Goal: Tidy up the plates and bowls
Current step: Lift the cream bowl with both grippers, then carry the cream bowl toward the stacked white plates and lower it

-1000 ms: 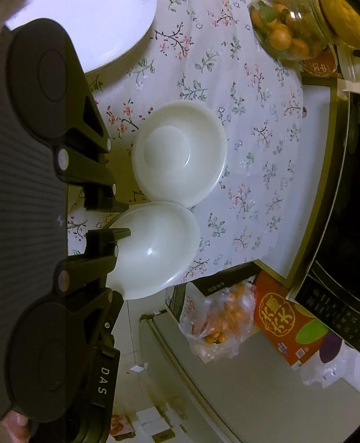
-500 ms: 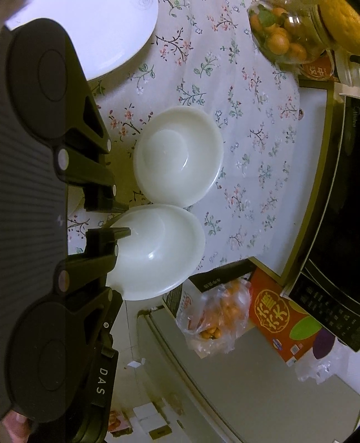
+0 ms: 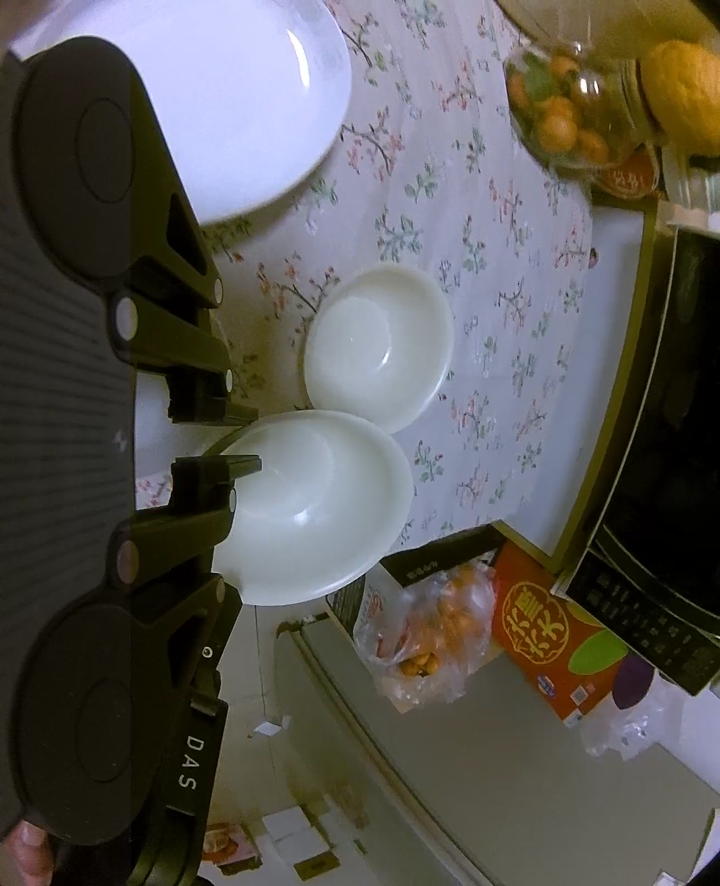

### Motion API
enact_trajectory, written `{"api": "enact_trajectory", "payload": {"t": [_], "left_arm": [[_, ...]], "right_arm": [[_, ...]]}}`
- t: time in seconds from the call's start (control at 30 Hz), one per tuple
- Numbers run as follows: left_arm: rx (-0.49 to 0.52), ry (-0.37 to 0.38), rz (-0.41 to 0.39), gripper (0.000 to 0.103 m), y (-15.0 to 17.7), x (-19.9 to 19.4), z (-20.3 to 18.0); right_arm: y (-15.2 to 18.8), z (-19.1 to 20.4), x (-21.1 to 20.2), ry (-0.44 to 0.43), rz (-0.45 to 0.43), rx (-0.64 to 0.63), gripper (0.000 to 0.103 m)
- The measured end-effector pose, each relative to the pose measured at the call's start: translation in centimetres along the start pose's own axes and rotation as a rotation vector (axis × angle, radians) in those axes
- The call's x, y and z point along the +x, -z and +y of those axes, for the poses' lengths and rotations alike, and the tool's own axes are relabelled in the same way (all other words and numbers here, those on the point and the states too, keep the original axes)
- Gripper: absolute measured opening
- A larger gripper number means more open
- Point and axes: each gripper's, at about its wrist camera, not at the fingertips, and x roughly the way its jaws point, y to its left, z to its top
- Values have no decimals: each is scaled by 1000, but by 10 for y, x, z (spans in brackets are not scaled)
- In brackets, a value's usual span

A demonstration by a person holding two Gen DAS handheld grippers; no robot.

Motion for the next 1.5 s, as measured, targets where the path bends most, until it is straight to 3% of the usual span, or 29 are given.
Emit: {"api": "enact_trajectory", "payload": {"t": [0.53,0.9,1.5], "left_arm": [[-39,-32,16,9,29,-31,29],[0,-48,62,10,43,-27,28],[60,-146,148,14,54,-9,31]], "right_arm": [[35,24,-9,-37,93,-127,7],[49,24,-4,6,158,-174,7],[57,31,13,80,229,-264,13]]}}
